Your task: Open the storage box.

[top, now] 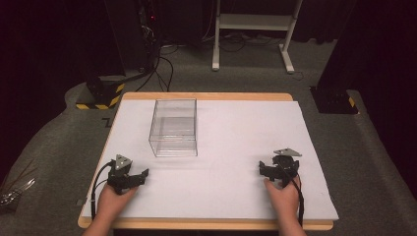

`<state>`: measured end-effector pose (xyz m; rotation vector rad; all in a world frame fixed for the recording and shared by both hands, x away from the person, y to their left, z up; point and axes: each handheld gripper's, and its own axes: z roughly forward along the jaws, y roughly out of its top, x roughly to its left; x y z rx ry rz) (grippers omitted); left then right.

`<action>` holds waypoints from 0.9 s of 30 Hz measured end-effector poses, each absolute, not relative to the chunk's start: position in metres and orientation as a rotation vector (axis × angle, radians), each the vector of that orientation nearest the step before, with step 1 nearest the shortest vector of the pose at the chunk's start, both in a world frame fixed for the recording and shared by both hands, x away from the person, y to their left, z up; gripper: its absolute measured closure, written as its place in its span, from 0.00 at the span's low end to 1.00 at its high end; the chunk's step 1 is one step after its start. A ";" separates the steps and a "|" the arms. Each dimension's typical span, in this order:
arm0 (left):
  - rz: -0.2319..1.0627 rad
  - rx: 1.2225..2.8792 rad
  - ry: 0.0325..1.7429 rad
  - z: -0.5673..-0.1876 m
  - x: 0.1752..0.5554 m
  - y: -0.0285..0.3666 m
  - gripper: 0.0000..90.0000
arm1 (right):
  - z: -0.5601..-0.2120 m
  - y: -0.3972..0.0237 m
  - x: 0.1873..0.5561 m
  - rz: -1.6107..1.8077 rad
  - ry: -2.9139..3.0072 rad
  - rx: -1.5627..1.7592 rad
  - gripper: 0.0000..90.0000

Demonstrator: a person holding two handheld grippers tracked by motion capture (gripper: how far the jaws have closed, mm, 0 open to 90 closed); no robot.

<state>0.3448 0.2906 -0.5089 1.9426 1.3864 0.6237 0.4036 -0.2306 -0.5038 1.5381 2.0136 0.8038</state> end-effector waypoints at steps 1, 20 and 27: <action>0.624 1.943 1.386 -0.509 0.345 0.291 0.26 | -0.504 -0.231 0.404 0.804 2.014 1.538 0.11; 0.637 1.937 1.391 -0.509 0.344 0.289 0.27 | -0.504 -0.231 0.404 0.809 2.016 1.536 0.13; 0.634 1.942 1.381 -0.508 0.343 0.290 0.32 | -0.493 -0.232 0.394 0.849 1.983 1.476 0.21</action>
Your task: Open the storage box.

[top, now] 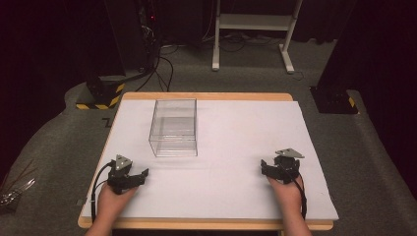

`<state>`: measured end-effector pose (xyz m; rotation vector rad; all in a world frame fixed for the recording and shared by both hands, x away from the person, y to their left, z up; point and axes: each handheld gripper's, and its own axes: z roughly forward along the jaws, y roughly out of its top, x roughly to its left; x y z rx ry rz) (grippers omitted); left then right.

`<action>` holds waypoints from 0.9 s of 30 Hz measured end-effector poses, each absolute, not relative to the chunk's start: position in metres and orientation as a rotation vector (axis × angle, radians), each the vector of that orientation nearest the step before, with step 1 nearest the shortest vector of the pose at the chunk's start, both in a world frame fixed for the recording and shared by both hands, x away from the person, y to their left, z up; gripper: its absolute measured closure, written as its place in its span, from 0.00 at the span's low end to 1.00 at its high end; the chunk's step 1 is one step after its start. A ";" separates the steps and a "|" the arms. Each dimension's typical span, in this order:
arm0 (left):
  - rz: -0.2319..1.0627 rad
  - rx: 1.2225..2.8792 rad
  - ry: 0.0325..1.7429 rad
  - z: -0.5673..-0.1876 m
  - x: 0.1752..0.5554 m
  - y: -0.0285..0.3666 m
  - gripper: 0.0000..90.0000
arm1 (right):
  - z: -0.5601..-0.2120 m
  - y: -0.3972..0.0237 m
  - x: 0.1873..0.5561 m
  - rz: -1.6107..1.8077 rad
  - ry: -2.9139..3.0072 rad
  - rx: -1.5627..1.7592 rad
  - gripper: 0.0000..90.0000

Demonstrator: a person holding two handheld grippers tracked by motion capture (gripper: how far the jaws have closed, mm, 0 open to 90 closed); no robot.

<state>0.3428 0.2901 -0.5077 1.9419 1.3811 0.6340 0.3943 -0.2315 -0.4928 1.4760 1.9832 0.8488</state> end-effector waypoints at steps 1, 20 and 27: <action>0.632 1.942 1.377 -0.508 0.342 0.290 0.32 | -0.491 -0.231 0.391 0.867 1.985 1.464 0.22; 0.584 1.882 1.241 -0.487 0.344 0.274 0.43 | -0.495 -0.224 0.365 0.924 2.105 1.411 0.35; 0.563 1.865 1.173 -0.479 0.344 0.262 0.50 | -0.499 -0.220 0.366 0.908 2.133 1.391 0.37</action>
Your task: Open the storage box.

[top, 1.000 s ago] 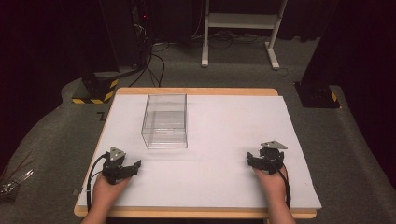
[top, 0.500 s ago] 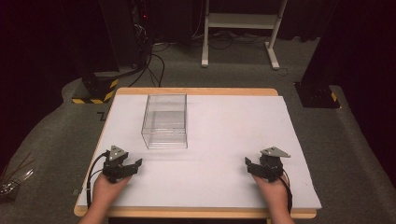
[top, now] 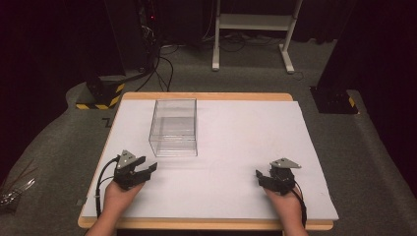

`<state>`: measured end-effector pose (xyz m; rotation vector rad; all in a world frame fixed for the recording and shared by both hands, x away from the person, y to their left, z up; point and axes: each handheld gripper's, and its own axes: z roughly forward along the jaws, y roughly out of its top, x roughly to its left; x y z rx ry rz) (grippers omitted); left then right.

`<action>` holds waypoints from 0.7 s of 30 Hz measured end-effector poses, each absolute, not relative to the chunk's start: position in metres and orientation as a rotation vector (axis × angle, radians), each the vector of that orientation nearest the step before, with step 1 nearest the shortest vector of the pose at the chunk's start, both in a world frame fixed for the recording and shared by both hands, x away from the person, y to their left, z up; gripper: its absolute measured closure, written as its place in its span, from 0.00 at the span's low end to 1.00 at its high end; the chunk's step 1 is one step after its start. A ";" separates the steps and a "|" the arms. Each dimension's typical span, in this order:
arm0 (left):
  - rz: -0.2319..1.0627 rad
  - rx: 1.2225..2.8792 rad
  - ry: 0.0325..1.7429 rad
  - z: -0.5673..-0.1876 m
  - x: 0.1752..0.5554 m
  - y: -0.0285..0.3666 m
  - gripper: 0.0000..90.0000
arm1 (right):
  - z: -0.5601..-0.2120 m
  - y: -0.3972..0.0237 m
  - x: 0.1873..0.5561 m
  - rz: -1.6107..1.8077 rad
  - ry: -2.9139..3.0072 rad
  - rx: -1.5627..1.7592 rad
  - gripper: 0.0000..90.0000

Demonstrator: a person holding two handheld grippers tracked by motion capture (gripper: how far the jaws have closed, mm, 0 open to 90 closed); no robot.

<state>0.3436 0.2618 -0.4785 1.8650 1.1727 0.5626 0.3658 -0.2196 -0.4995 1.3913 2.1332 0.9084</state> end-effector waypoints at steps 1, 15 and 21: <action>0.554 1.865 1.161 -0.477 0.344 0.260 0.51 | -0.500 -0.219 0.366 0.904 2.133 1.400 0.38; 0.482 1.874 1.081 -0.465 0.349 0.244 0.54 | -0.502 -0.219 0.366 0.905 2.134 1.386 0.38; 0.482 1.893 1.044 -0.464 0.357 0.237 0.47 | -0.502 -0.219 0.366 0.909 2.134 1.391 0.38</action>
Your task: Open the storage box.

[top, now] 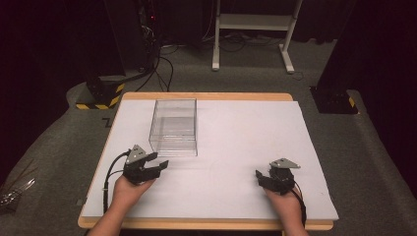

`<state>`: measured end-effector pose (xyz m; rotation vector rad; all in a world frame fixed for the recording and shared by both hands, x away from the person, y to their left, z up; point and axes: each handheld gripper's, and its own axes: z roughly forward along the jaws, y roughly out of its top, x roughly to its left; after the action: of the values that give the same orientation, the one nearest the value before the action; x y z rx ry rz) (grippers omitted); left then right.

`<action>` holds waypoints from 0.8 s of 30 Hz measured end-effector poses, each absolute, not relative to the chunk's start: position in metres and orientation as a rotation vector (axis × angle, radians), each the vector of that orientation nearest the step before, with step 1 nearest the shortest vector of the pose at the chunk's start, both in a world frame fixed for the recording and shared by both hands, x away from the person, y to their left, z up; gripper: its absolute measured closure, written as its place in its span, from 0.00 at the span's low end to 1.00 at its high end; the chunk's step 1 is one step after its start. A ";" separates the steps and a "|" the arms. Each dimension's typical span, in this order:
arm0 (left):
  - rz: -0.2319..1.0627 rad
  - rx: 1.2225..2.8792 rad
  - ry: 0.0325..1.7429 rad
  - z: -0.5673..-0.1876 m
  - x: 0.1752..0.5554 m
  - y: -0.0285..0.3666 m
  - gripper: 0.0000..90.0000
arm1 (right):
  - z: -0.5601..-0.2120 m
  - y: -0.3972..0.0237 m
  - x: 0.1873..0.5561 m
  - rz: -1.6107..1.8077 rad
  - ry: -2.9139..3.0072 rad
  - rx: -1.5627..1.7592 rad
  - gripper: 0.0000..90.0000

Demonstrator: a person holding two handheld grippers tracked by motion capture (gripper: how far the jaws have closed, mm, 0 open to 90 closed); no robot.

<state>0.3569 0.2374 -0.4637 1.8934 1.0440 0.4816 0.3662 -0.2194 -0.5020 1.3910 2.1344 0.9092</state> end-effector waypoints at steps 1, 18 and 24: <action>0.494 1.880 1.050 -0.463 0.360 0.237 0.50 | -0.502 -0.220 0.366 0.911 2.135 1.390 0.38; 0.497 1.842 1.034 -0.461 0.389 0.233 0.58 | -0.502 -0.222 0.366 0.934 2.133 1.401 0.38; 0.465 1.801 1.030 -0.459 0.398 0.234 0.54 | -0.502 -0.222 0.367 0.938 2.134 1.399 0.38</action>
<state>0.3980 0.2345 -0.4586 1.8014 1.0302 0.4654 0.3666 -0.2222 -0.5022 1.3992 2.1339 0.9379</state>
